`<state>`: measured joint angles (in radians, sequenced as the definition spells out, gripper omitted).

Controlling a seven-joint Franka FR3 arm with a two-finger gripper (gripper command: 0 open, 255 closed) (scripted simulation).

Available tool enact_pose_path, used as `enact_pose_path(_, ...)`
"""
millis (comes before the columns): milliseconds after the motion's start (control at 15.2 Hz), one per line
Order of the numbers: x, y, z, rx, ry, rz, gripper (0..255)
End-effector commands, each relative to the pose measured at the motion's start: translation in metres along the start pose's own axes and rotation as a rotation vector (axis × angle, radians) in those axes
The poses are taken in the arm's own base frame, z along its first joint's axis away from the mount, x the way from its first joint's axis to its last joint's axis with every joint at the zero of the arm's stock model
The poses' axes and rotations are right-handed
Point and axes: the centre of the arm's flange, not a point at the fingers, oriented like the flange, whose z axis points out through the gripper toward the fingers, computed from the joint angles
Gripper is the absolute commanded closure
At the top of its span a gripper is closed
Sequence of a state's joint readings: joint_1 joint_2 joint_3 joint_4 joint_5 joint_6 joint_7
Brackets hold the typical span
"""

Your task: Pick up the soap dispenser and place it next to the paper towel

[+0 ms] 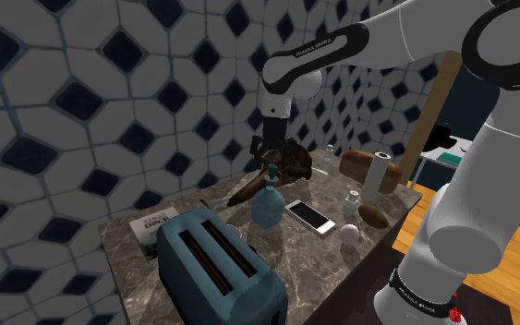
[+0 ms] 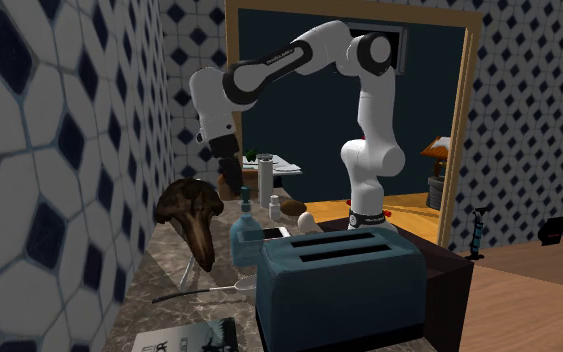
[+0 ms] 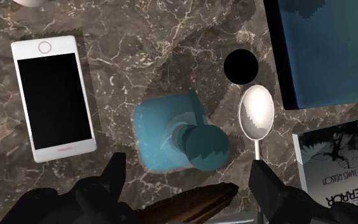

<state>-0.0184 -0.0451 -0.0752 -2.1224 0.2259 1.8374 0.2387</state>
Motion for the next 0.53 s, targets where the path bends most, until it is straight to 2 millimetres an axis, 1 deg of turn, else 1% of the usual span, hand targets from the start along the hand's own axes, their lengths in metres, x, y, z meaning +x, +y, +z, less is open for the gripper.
enact_pose_path(0,0.008,-0.001,0.011,0.007,-0.007,0.010,0)
enact_pose_path(330,0.007,-0.002,0.037,0.007,-0.007,0.010,0)
enact_pose_path(396,0.007,-0.002,0.045,0.007,-0.007,0.010,0)
enact_pose_path(462,0.007,-0.002,0.045,0.007,-0.007,0.010,0)
